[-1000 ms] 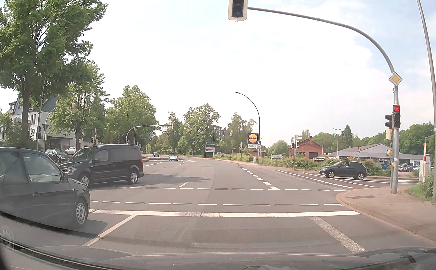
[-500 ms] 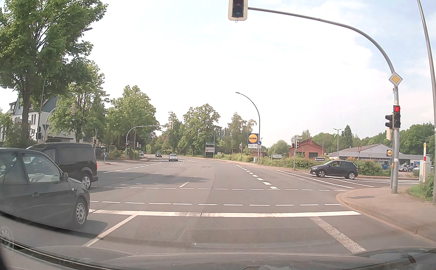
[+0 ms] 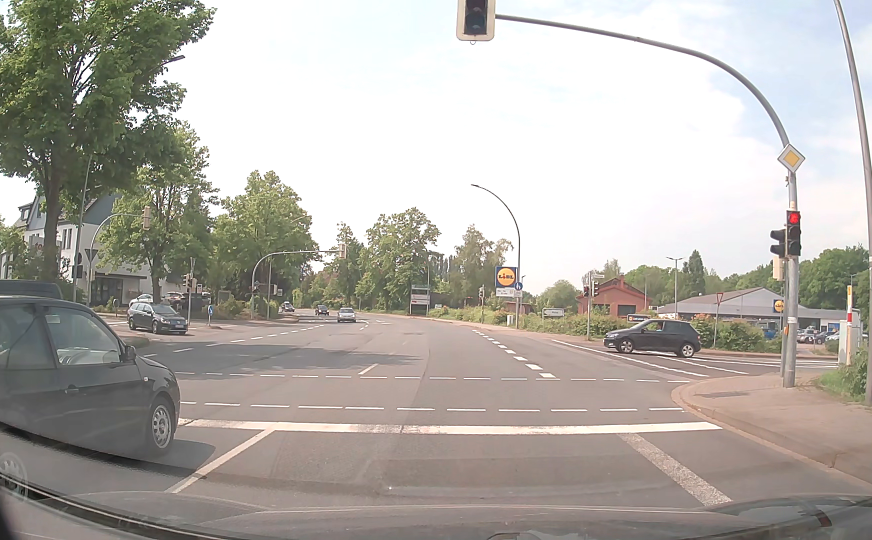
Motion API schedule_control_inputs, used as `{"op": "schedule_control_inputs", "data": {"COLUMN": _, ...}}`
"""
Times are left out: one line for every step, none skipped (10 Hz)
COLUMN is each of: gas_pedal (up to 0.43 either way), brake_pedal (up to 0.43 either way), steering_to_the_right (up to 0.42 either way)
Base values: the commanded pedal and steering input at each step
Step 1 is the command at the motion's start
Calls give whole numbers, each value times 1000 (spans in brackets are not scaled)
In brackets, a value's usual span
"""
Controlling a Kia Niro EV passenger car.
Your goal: Follow the waypoints while adhering to traffic rules and regulations
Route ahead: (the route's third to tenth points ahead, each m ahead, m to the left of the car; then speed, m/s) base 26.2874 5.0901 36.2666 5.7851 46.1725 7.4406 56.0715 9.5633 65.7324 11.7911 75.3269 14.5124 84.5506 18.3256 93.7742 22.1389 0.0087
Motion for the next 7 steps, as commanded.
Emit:
{"op": "schedule_control_inputs", "data": {"gas_pedal": 0, "brake_pedal": 0, "steering_to_the_right": -18}}
{"op": "schedule_control_inputs", "data": {"gas_pedal": 0, "brake_pedal": 0, "steering_to_the_right": -18}}
{"op": "schedule_control_inputs", "data": {"gas_pedal": 0, "brake_pedal": 0, "steering_to_the_right": -18}}
{"op": "schedule_control_inputs", "data": {"gas_pedal": 0, "brake_pedal": 0, "steering_to_the_right": -18}}
{"op": "schedule_control_inputs", "data": {"gas_pedal": 0, "brake_pedal": 0, "steering_to_the_right": -18}}
{"op": "schedule_control_inputs", "data": {"gas_pedal": 0, "brake_pedal": 0, "steering_to_the_right": -18}}
{"op": "schedule_control_inputs", "data": {"gas_pedal": 0, "brake_pedal": 0, "steering_to_the_right": -18}}
